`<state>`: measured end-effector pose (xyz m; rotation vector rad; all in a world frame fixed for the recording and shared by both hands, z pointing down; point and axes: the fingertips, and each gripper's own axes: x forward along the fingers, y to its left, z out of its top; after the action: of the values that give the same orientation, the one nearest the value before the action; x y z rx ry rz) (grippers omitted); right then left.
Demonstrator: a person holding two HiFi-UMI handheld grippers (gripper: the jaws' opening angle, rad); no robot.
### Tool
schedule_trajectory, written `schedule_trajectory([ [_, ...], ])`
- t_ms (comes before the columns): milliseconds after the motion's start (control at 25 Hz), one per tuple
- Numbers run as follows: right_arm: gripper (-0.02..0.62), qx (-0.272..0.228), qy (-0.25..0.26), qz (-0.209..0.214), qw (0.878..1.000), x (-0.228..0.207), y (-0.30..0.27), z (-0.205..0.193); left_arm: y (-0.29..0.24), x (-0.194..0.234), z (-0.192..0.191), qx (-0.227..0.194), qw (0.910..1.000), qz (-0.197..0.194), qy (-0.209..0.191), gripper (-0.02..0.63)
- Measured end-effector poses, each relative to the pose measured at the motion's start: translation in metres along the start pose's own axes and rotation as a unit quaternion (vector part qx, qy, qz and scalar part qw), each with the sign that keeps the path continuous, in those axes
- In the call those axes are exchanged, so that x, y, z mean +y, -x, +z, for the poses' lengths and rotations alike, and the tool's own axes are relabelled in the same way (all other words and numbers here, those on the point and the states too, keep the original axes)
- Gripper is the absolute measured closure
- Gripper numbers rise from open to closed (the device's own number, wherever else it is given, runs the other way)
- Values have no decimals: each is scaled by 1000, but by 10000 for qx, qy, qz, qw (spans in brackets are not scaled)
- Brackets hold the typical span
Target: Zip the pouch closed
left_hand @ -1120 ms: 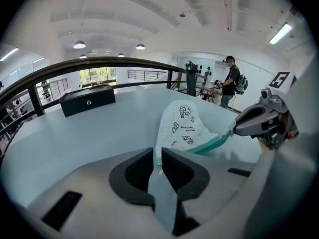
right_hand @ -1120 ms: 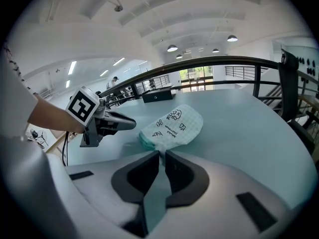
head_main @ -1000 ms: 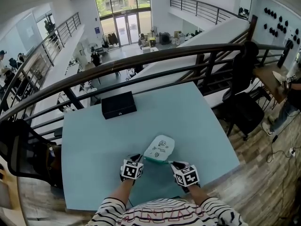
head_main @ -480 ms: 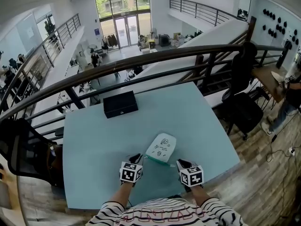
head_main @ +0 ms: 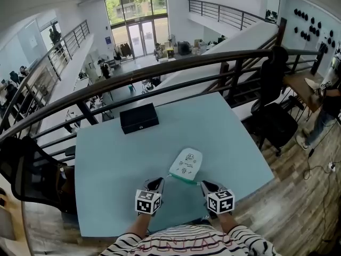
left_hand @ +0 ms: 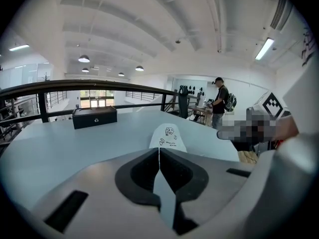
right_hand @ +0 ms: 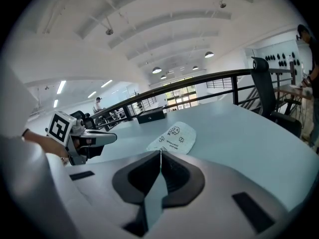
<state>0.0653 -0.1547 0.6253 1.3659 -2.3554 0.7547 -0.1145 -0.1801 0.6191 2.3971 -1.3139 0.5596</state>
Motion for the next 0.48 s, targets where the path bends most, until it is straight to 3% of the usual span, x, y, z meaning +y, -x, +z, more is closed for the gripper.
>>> schedule_trajectory([
  [480,568,-349,-382,154,9985,46,11,-15,54,-23,-11,-310,9988,-362,-73,580],
])
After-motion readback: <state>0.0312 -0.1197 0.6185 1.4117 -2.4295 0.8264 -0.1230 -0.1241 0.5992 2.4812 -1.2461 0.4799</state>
